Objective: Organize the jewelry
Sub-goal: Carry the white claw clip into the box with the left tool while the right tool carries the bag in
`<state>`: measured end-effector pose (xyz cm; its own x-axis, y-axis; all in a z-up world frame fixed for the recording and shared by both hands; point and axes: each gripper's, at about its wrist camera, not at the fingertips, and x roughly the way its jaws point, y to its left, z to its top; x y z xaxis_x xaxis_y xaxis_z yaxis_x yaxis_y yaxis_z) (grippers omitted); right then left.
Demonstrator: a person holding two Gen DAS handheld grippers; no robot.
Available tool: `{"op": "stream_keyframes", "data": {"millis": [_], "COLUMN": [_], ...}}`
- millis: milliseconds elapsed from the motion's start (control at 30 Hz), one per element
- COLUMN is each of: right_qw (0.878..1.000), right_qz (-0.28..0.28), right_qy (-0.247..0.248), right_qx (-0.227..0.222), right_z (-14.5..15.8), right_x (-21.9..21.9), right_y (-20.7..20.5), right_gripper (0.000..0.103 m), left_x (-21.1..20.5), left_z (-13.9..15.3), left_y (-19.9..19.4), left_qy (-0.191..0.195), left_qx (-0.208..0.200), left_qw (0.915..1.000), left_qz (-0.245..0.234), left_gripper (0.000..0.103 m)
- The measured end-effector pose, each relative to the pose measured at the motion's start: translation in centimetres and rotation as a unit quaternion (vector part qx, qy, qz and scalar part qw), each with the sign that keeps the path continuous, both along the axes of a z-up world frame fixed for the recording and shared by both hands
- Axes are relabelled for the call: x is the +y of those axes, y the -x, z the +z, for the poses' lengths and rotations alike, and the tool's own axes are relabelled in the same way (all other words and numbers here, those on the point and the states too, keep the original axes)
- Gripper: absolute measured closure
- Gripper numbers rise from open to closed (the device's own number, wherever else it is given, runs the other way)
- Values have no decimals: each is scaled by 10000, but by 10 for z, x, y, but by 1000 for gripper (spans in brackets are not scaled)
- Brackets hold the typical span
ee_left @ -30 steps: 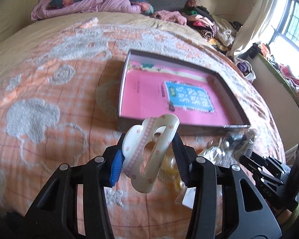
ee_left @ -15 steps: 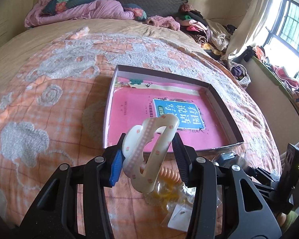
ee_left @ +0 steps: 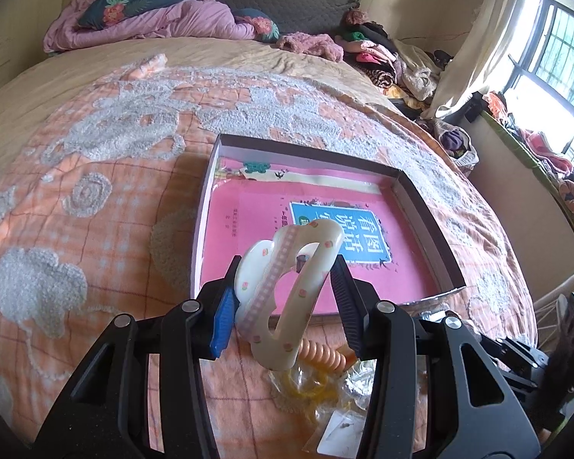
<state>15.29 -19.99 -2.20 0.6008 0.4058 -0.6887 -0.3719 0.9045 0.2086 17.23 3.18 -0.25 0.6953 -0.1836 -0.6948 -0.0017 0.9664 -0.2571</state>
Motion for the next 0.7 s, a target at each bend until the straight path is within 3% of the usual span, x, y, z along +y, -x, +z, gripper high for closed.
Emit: {"op": "stream_keyframes", "data": {"millis": [400,700], "right_qw": [9973,9974], "right_qz": [-47,-145], "right_qy": [-257,-253], "right_qx": [-690,-653], "right_z": [58,53], "right_x": [-8,-6], "right_y": [-26,-66], "right_gripper": [77,77], "left_x": [1,-9], "left_z": [13,3], "left_y": [-24,-45], "left_qy": [-54,53], "left_qx": [-154,-110], "left_qw": [9998,9999], "left_qz": [63,55], "left_gripper": [65,65]}}
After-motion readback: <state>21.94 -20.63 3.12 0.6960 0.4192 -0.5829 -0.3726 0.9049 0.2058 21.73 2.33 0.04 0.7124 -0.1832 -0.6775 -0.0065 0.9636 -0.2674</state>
